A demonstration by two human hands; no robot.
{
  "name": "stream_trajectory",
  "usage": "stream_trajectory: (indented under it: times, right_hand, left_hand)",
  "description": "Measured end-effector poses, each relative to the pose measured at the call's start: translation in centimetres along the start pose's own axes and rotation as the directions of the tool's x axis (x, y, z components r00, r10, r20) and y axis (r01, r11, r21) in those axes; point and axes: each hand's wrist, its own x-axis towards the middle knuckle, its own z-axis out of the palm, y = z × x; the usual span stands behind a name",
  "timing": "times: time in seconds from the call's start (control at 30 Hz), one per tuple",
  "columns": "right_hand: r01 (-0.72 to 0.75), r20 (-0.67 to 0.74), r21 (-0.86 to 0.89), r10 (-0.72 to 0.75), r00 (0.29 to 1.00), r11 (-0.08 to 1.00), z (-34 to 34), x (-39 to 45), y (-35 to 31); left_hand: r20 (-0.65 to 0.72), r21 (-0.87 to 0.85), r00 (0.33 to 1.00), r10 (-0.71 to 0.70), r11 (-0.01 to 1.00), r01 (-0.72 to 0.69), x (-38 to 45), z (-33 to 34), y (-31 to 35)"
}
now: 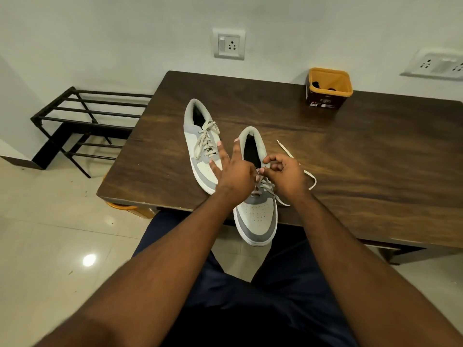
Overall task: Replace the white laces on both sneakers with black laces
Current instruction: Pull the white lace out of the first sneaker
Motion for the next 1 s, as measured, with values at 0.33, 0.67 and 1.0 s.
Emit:
stream_trajectory:
  times: [0.33,0.67,1.0]
  right_hand:
    - [-0.005,0.008,0.018,0.005,1.000,1.000,0.5,0.0,0.8]
    - [-0.032,0.017,0.063,0.031,0.999,0.998,0.2,0.1,1.0]
    - [-0.041,0.038,0.094,0.038,0.999,0.995,0.1,0.1,0.8]
  left_hand:
    - [-0.287,-0.305,0.953,-0.098,0.952,0.007,-2.1,0.1,-1.3]
    - [-0.353,-0.762,0.876,-0.328,0.644,-0.066,-0.6,0.3,-1.9]
    - [-0.067,0.281,0.955,0.288,0.924,-0.259,-0.5,0.2,-1.7]
